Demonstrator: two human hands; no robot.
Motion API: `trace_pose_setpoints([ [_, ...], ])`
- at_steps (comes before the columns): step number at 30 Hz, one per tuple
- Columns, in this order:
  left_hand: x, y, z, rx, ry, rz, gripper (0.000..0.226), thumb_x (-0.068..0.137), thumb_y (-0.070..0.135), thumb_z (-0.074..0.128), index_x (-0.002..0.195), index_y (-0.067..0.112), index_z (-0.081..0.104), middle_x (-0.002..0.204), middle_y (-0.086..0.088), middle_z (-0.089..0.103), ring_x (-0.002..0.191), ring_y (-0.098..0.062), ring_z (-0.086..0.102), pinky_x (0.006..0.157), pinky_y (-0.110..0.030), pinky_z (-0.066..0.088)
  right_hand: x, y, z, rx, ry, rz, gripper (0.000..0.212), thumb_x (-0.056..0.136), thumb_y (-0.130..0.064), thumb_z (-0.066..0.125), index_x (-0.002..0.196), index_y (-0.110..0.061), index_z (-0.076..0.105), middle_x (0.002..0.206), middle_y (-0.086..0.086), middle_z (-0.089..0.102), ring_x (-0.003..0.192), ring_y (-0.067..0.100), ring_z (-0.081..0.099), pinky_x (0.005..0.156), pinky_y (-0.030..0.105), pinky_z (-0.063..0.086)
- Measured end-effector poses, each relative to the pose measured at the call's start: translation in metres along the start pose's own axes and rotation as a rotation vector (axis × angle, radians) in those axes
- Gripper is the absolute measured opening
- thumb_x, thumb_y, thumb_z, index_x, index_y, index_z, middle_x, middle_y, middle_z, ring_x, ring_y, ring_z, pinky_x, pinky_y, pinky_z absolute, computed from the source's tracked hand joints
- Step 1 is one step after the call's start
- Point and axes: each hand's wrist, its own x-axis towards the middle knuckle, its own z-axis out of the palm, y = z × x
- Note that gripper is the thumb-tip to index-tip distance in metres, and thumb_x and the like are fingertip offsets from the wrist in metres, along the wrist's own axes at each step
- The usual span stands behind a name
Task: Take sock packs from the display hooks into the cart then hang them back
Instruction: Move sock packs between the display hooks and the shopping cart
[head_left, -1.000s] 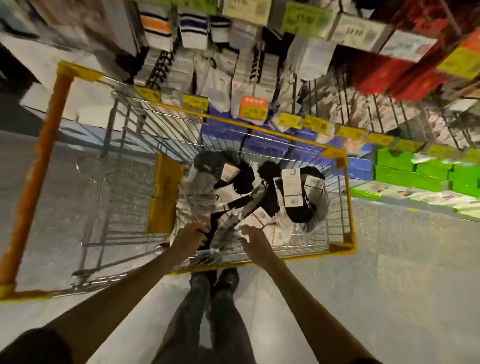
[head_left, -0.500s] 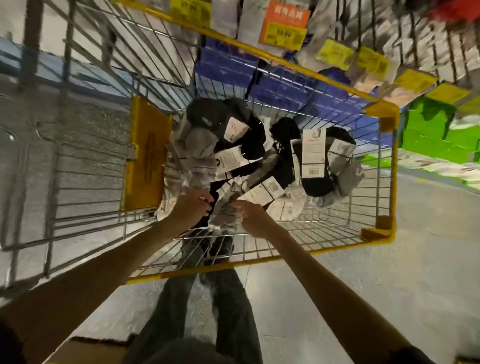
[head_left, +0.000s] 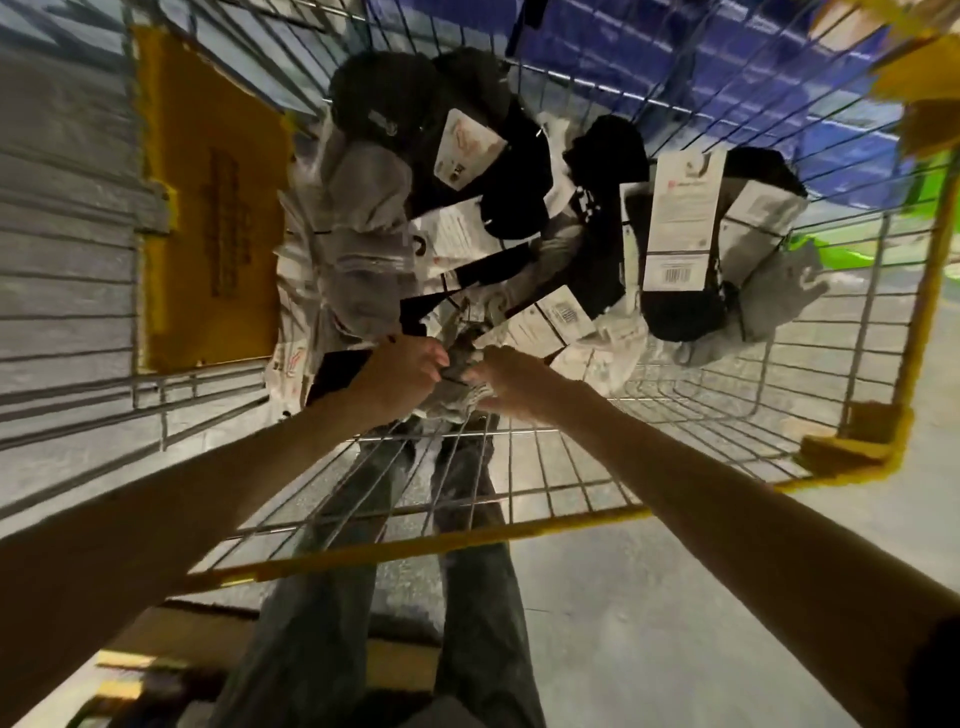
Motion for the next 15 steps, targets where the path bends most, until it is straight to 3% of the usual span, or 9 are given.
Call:
trace_pose_setpoints([
  [4, 0.006, 0.003, -0.007, -0.116, -0.010, -0.054, 0.025, 0.080, -0.016, 0.063, 0.097, 0.002, 0.065, 0.088, -0.021, 0.067, 0.079, -0.029, 0.064, 0.074, -0.037, 0.053, 0.020, -0.009, 0.011, -0.136, 0.019, -0.204, 0.049, 0.084, -0.029, 0.073, 0.129, -0.024, 0.057, 0.138, 0.001, 0.052, 0.128, 0.023, 0.045, 0.103, 0.038, 0.043],
  [7, 0.011, 0.004, -0.013, -0.240, 0.007, -0.147, 0.029, 0.084, -0.015, 0.055, 0.091, 0.012, 0.060, 0.098, -0.031, 0.065, 0.085, -0.042, 0.066, 0.084, -0.056, 0.055, 0.029, -0.013, 0.017, -0.216, 0.008, -0.188, 0.050, 0.091, -0.026, 0.063, 0.138, -0.020, 0.049, 0.139, 0.009, 0.046, 0.124, 0.025, 0.041, 0.099, 0.034, 0.041],
  [9, 0.010, 0.006, -0.016, -0.234, 0.019, -0.147, 0.028, 0.085, -0.013, 0.054, 0.091, 0.013, 0.061, 0.098, -0.027, 0.066, 0.090, -0.040, 0.067, 0.086, -0.053, 0.054, 0.036, -0.010, 0.019, -0.093, -0.023, -0.162, 0.037, 0.096, -0.016, 0.052, 0.132, -0.006, 0.053, 0.133, 0.020, 0.051, 0.106, 0.025, 0.046, 0.092, 0.032, 0.045],
  [11, 0.007, 0.008, -0.016, -0.205, 0.023, -0.135, 0.024, 0.085, -0.008, 0.058, 0.088, 0.015, 0.061, 0.094, -0.017, 0.066, 0.094, -0.038, 0.067, 0.086, -0.047, 0.055, 0.040, -0.003, 0.019, -0.070, 0.001, -0.152, 0.035, 0.097, -0.013, 0.047, 0.127, 0.002, 0.057, 0.129, 0.025, 0.054, 0.099, 0.029, 0.054, 0.093, 0.041, 0.048],
  [14, 0.001, 0.007, -0.019, -0.260, 0.031, -0.147, 0.014, 0.075, 0.013, 0.065, 0.088, 0.020, 0.065, 0.103, -0.020, 0.068, 0.103, -0.041, 0.065, 0.096, -0.055, 0.051, 0.031, -0.003, 0.010, 0.065, 0.005, -0.132, 0.040, 0.093, -0.013, 0.051, 0.130, 0.002, 0.053, 0.137, 0.026, 0.049, 0.080, 0.012, 0.058, 0.068, 0.019, 0.045],
  [15, -0.001, 0.006, -0.020, -0.301, 0.040, -0.150, 0.017, 0.072, 0.014, 0.064, 0.087, 0.022, 0.067, 0.105, -0.023, 0.068, 0.104, -0.043, 0.064, 0.097, -0.058, 0.050, 0.026, -0.005, 0.008, 0.075, -0.005, -0.125, 0.041, 0.095, -0.013, 0.051, 0.133, 0.001, 0.051, 0.139, 0.025, 0.048, 0.086, 0.016, 0.059, 0.065, 0.016, 0.042],
])
